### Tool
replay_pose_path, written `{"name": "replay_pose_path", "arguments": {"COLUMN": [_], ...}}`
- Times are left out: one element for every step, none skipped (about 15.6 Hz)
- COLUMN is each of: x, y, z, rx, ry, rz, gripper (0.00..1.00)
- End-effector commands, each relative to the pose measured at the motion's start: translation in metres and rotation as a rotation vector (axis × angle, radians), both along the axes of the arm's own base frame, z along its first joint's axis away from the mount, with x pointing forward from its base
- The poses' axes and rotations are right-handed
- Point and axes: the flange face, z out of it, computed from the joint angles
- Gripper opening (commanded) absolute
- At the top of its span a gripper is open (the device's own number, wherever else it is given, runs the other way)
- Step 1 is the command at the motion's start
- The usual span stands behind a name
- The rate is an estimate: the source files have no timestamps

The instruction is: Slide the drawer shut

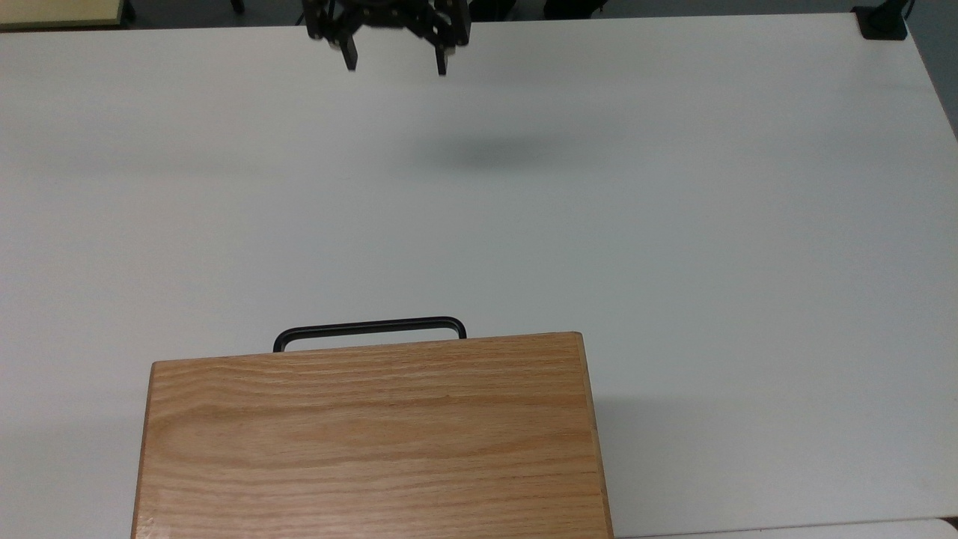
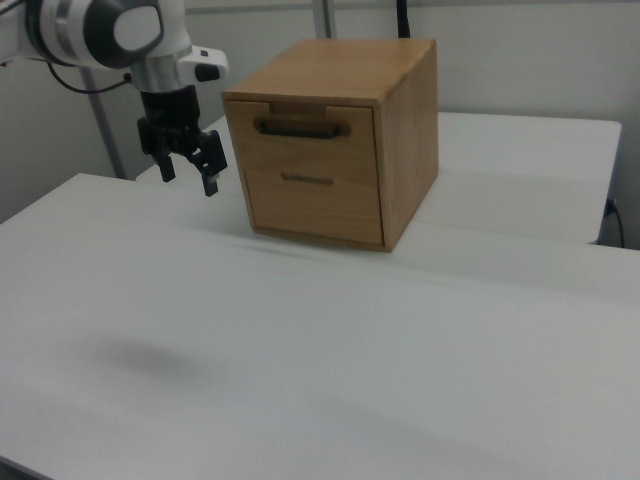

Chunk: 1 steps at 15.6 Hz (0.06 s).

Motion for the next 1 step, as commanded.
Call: {"name": "replay_pose_path", "arguments": {"x": [-0.0226], "y": [-0.0055], "z": [0.0046], "rx": [-0.046], "ry": [0.034], "rz": [0.031], "gripper": [1.00]}}
